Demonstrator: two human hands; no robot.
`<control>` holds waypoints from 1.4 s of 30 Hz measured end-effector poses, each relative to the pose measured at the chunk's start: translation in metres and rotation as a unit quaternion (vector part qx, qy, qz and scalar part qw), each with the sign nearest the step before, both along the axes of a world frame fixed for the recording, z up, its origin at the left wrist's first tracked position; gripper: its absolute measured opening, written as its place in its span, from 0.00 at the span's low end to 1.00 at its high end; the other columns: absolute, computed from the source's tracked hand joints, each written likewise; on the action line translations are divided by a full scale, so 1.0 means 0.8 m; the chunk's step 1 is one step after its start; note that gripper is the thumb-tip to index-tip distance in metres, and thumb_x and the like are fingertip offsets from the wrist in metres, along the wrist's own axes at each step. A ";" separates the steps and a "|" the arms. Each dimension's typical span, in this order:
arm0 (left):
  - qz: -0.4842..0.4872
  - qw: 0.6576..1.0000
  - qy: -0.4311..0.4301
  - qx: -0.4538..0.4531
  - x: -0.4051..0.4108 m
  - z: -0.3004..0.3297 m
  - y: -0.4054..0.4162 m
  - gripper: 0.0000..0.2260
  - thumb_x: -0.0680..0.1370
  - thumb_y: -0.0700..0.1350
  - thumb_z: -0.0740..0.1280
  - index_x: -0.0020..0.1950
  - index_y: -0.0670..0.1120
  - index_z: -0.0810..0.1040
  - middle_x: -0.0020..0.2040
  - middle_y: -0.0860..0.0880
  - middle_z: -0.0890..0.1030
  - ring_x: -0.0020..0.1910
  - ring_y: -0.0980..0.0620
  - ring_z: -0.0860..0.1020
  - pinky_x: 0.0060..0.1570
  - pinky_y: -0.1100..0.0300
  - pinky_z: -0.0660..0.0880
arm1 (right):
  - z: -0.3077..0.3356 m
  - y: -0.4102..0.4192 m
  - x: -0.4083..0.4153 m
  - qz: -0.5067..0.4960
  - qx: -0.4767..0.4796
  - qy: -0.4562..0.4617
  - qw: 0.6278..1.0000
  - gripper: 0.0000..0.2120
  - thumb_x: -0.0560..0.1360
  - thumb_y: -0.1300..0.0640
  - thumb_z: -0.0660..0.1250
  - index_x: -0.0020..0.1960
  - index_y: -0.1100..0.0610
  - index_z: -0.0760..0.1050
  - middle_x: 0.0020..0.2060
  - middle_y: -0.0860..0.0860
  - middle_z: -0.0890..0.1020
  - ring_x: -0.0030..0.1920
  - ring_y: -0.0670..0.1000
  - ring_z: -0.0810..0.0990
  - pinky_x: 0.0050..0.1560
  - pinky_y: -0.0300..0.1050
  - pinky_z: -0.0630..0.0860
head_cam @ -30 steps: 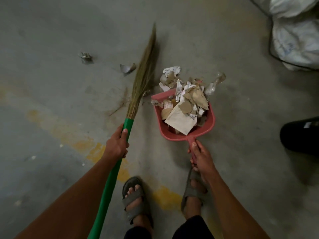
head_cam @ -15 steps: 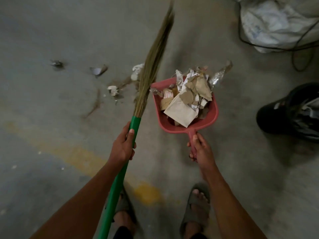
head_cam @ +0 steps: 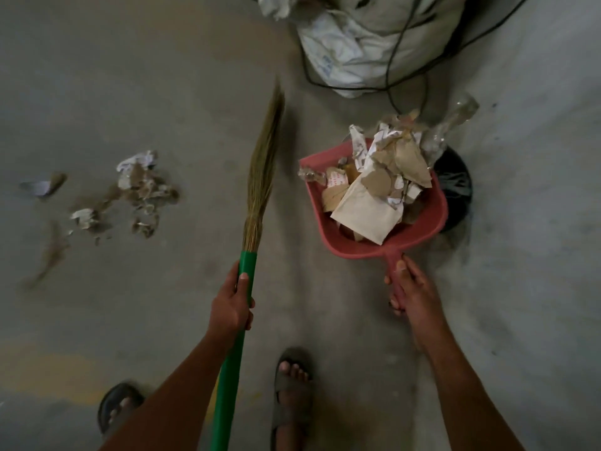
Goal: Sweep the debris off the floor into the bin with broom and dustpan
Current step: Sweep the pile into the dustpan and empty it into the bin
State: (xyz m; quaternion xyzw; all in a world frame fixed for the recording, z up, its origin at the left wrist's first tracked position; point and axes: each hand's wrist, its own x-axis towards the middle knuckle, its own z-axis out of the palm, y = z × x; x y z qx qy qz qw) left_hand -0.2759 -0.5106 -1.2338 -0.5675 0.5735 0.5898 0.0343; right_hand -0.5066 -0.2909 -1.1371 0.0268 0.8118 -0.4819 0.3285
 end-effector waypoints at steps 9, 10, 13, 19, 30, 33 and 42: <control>-0.096 0.995 -0.038 -0.009 -0.046 0.010 0.035 0.22 0.88 0.56 0.57 0.83 0.61 0.61 0.43 0.38 0.81 0.29 0.48 0.76 0.25 0.57 0.75 | 0.030 0.090 -0.083 -0.044 0.095 0.113 0.988 0.11 0.86 0.44 0.62 0.64 0.40 0.80 0.42 0.49 0.83 0.36 0.49 0.77 0.37 0.46 0.73; -0.101 0.994 -0.042 -0.011 -0.049 0.010 0.036 0.22 0.88 0.55 0.57 0.83 0.61 0.61 0.43 0.38 0.81 0.28 0.48 0.76 0.25 0.57 0.75 | 0.031 0.095 -0.090 -0.035 0.121 0.126 0.984 0.10 0.85 0.42 0.62 0.61 0.38 0.80 0.42 0.48 0.84 0.37 0.50 0.78 0.39 0.49 0.75; -0.105 0.993 -0.056 -0.017 -0.054 0.005 0.036 0.23 0.88 0.55 0.57 0.83 0.61 0.61 0.44 0.38 0.81 0.29 0.47 0.76 0.25 0.56 0.76 | 0.037 0.099 -0.114 -0.017 0.176 0.131 0.975 0.13 0.84 0.38 0.61 0.55 0.42 0.81 0.41 0.47 0.84 0.39 0.52 0.80 0.48 0.56 0.78; -0.121 0.990 -0.069 -0.026 -0.054 0.001 0.039 0.23 0.88 0.57 0.56 0.84 0.60 0.59 0.46 0.38 0.81 0.31 0.46 0.77 0.26 0.56 0.77 | 0.062 0.086 -0.174 0.024 0.266 0.073 0.961 0.20 0.82 0.38 0.62 0.43 0.50 0.83 0.38 0.49 0.86 0.42 0.59 0.83 0.53 0.58 0.81; -0.119 0.990 -0.067 -0.029 -0.057 0.009 0.047 0.23 0.88 0.56 0.57 0.84 0.60 0.60 0.44 0.38 0.81 0.29 0.47 0.77 0.25 0.56 0.76 | 0.147 0.020 -0.254 0.157 0.440 0.093 0.879 0.26 0.67 0.37 0.67 0.53 0.56 0.85 0.46 0.59 0.86 0.47 0.62 0.86 0.55 0.54 0.83; -0.112 0.991 -0.063 -0.029 -0.059 0.011 0.044 0.23 0.88 0.56 0.57 0.84 0.60 0.61 0.44 0.38 0.81 0.28 0.47 0.77 0.25 0.56 0.76 | 0.156 -0.005 -0.255 0.173 0.469 0.114 0.859 0.29 0.71 0.37 0.69 0.65 0.55 0.81 0.60 0.61 0.83 0.59 0.64 0.83 0.61 0.56 0.80; -0.113 0.991 -0.063 -0.028 -0.059 0.007 0.033 0.24 0.88 0.56 0.57 0.84 0.60 0.59 0.44 0.38 0.81 0.29 0.48 0.76 0.24 0.59 0.75 | 0.131 -0.081 -0.247 0.230 0.532 0.229 0.782 0.23 0.85 0.51 0.62 0.75 0.61 0.71 0.70 0.62 0.75 0.68 0.64 0.77 0.62 0.55 0.73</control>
